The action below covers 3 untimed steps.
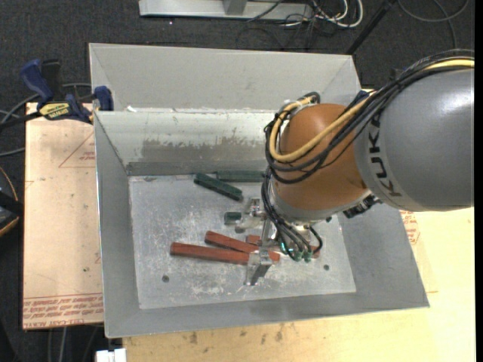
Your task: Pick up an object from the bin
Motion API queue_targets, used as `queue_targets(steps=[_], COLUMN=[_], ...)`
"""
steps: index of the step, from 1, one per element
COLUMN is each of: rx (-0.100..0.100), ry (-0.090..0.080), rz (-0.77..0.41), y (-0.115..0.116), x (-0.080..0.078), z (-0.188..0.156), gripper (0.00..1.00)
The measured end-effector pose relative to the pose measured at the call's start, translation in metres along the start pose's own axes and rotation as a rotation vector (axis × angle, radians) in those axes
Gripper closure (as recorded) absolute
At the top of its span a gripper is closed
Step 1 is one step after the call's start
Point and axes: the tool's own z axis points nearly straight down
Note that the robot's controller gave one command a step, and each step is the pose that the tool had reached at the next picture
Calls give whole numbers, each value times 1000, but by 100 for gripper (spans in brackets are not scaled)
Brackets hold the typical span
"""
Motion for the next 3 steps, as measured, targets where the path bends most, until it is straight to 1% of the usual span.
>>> queue_targets(steps=[1,2,3], rx=[-1,1,0], ry=[-8,6,-1], rz=[2,-304,-302], y=[0,16,16], x=[-2,-57,-58], z=[-4,94,94], gripper=[0,100,100])
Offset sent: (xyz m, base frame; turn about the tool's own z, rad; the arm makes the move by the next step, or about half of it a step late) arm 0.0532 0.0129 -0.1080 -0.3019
